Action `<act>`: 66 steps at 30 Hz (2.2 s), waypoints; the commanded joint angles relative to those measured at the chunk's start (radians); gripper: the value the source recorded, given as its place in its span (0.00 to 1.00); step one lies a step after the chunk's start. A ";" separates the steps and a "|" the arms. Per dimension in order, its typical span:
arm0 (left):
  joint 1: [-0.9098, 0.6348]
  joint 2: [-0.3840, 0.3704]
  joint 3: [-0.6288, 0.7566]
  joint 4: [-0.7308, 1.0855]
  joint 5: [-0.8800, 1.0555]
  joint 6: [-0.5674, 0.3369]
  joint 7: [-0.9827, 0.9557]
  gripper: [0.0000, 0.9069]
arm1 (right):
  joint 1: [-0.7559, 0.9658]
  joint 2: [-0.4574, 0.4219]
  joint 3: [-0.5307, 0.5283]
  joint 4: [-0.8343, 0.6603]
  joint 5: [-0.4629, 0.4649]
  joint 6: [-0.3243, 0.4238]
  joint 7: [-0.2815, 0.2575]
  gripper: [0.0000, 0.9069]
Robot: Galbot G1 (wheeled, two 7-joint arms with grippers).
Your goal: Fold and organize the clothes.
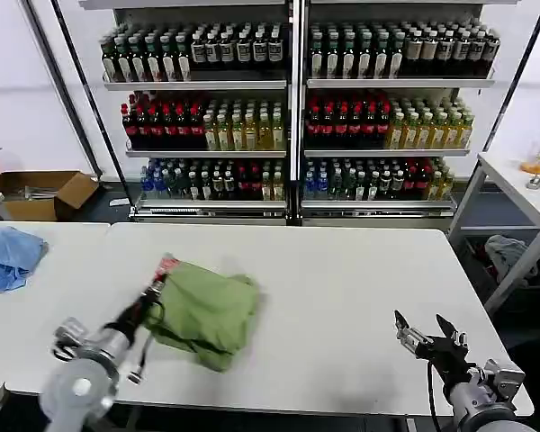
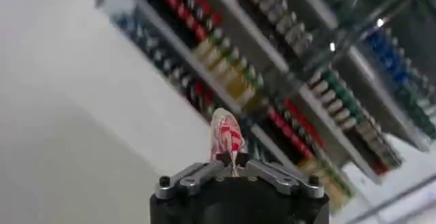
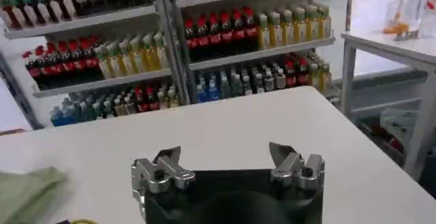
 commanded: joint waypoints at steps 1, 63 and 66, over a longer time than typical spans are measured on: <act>-0.061 0.261 -0.243 -0.156 0.010 0.027 -0.007 0.04 | 0.031 0.001 -0.011 -0.003 0.004 -0.001 0.000 1.00; -0.044 0.018 0.452 0.014 0.808 -0.273 0.022 1.00 | 0.558 0.127 -0.340 -0.570 -0.019 0.049 0.102 1.00; 0.026 -0.001 0.410 -0.016 0.817 -0.279 0.021 1.00 | 0.651 0.156 -0.367 -0.665 0.000 0.048 0.109 1.00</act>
